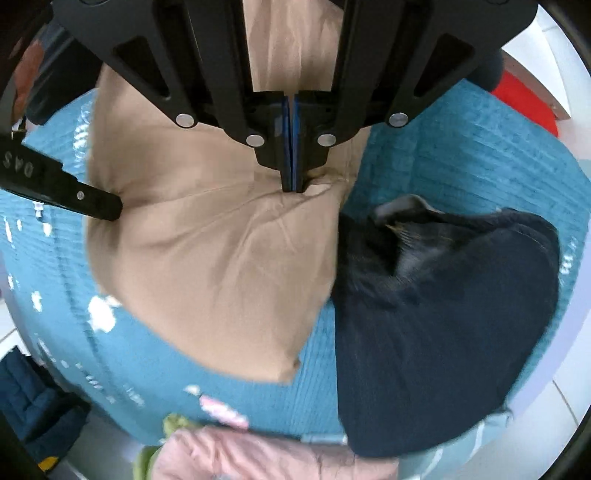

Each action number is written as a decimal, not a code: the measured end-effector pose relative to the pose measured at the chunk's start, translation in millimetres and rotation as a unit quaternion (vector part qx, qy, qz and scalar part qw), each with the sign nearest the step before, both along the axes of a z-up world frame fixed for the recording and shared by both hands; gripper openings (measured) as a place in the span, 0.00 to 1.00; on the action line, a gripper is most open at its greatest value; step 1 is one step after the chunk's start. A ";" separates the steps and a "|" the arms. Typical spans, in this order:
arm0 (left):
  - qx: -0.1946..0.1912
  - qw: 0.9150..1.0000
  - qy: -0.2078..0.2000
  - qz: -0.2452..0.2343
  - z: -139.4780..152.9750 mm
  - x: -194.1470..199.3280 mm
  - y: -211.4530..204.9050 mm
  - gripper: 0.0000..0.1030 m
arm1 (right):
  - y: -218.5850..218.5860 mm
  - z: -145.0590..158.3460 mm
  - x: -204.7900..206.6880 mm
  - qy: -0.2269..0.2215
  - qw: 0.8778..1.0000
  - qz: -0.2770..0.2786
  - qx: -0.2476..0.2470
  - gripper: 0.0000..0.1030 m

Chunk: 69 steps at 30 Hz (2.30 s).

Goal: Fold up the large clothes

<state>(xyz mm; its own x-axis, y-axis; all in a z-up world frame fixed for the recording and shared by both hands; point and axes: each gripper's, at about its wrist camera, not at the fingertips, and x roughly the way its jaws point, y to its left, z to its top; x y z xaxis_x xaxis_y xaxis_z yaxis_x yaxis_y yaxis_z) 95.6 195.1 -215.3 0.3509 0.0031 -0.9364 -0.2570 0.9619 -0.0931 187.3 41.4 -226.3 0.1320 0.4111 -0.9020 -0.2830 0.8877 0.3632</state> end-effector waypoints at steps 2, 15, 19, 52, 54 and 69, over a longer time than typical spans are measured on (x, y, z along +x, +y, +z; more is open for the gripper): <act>-0.008 0.999 -0.031 -0.010 27.7 -2.8 -0.4 0.03 | -6.4 16.6 4.7 -0.018 1.000 -0.006 0.007 0.20; -0.015 1.000 0.024 0.003 -38.8 72.2 4.7 0.02 | 9.6 -25.8 51.8 -0.012 1.000 -0.017 -0.017 0.19; 0.016 1.000 0.026 -0.008 -34.6 73.3 -2.1 0.03 | 16.5 -24.8 48.9 -0.029 0.999 -0.005 -0.044 0.19; 0.009 0.997 0.048 -0.060 -32.7 -99.5 -53.2 0.11 | -37.5 -59.6 -128.2 0.034 0.996 0.079 -0.017 0.42; 0.004 0.997 0.059 -0.059 -40.2 -109.3 -54.3 0.11 | -39.1 -63.4 -137.6 0.041 0.995 0.090 -0.023 0.42; -0.046 0.998 0.004 -0.050 8.0 -156.7 -31.6 0.75 | -89.4 -15.8 -140.3 0.008 0.999 0.013 0.039 0.90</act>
